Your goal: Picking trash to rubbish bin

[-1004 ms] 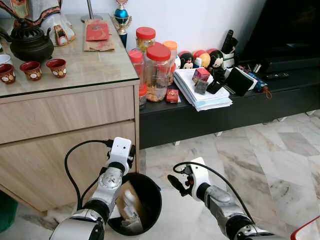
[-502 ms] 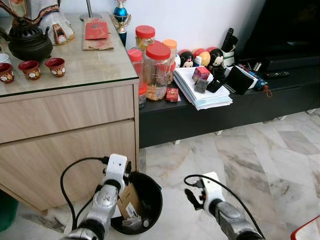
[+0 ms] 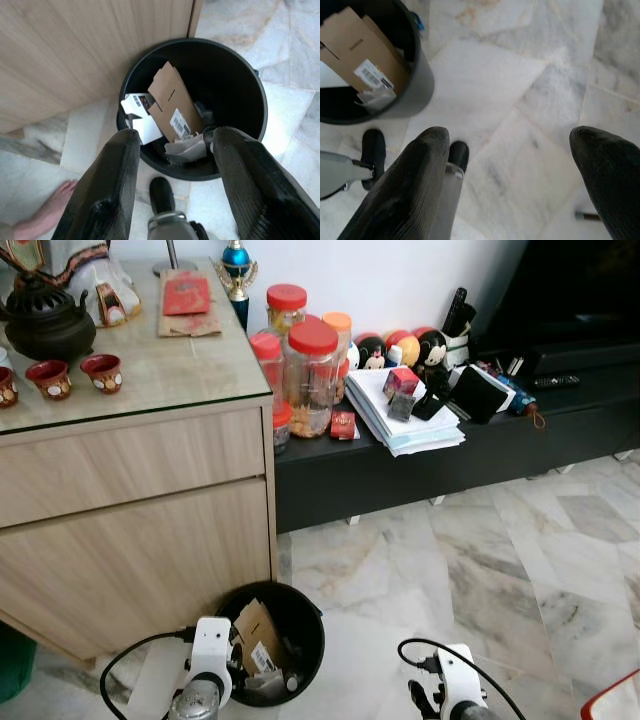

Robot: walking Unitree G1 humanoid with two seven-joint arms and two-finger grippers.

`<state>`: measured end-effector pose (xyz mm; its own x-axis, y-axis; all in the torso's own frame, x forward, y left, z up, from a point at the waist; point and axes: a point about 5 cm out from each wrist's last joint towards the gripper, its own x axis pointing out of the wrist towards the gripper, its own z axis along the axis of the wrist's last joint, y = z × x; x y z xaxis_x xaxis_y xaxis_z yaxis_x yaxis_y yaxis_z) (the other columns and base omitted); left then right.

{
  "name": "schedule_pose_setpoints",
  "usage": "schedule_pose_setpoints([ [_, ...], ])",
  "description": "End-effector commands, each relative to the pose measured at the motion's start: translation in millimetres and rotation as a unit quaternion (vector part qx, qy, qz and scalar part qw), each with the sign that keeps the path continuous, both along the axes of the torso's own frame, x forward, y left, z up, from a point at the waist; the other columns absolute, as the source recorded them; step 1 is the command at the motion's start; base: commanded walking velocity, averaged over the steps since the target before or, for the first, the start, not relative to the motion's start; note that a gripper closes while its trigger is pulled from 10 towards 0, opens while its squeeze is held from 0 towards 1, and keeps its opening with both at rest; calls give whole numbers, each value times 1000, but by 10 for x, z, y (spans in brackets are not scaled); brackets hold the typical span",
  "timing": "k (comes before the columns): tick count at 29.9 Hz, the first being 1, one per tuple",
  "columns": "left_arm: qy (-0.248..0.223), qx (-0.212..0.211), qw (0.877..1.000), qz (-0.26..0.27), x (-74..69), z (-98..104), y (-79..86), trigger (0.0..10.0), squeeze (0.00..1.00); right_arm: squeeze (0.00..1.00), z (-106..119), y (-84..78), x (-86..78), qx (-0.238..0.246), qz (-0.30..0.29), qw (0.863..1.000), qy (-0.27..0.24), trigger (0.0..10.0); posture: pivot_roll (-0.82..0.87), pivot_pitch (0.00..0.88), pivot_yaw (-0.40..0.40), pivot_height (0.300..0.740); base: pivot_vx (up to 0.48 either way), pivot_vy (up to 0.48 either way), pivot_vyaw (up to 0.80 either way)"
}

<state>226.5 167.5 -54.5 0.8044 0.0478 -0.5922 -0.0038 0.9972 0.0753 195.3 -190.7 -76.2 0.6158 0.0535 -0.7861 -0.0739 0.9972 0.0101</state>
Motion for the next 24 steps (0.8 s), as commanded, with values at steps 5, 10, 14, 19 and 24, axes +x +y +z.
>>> schedule_pose_setpoints([
  [5,36,0,999,9,-119,-93,7,10000,0,0,38,-2,75,-3,-11,1000,-9,10000,38,72,-90,740,0,0,0],
  [10,41,4,999,8,-134,-103,13,10000,0,0,61,32,127,-2,-12,1000,-16,10000,38,60,-86,740,0,0,0],
  [14,43,6,999,9,-148,-111,14,10000,0,0,50,45,113,-4,-11,1000,-13,10000,41,51,-87,740,0,0,0],
  [19,46,7,999,10,-173,-125,18,10000,0,0,35,45,86,-8,-11,1000,-9,10000,41,45,-87,740,0,0,0],
  [24,54,7,998,19,-224,-152,45,10000,0,0,15,22,46,-11,-11,1000,-2,10000,42,35,-89,740,0,0,0],
])
